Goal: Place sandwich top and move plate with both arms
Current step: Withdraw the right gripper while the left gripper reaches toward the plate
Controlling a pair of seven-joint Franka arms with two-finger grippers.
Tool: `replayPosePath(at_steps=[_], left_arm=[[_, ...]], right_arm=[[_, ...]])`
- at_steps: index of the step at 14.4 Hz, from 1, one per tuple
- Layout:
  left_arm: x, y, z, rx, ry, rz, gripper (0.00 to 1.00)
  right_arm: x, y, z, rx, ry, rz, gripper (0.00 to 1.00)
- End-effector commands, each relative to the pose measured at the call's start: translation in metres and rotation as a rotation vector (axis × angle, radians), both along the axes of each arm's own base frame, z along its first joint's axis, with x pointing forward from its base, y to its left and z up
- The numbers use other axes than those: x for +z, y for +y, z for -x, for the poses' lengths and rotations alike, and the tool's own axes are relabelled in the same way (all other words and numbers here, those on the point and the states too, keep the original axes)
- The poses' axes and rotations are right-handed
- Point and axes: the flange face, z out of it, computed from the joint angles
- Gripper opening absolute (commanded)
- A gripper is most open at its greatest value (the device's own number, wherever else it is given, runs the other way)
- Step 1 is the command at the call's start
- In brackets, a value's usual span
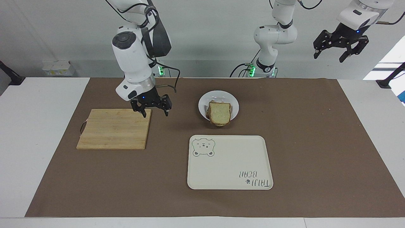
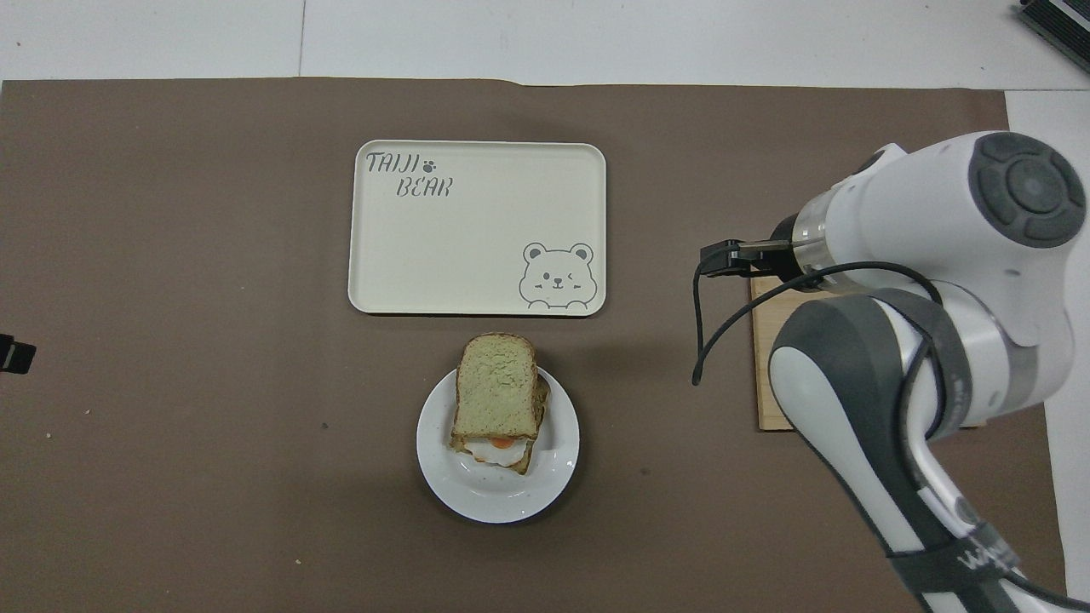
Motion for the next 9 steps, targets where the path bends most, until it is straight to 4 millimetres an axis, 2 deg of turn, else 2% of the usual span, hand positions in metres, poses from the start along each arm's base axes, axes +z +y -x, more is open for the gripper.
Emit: replayPosePath(at_steps=[1, 5, 6, 9], left_arm=[[-0.002, -0.004, 0.004, 0.006, 0.000, 0.064, 1.00], [-0.010, -0.013, 0.010, -0.014, 0.023, 0.130, 1.00], [-0.018, -0.017, 0.011, -0.017, 0.044, 0.166, 1.00], [-0.062, -0.026, 0.007, -0.009, 0.103, 0.288, 1.00]], right_arm=[[0.028, -0.027, 0.012, -0.015, -0.008, 0.020, 1.00], [0.057, -0.066, 0.016, -0.046, -0.004, 0.025, 1.00], [0.065, -0.078, 0.015, -0.025, 0.002, 0.029, 1.00], [0.087, -0.104, 0.017, 0.002, 0.005, 0.037, 1.00]])
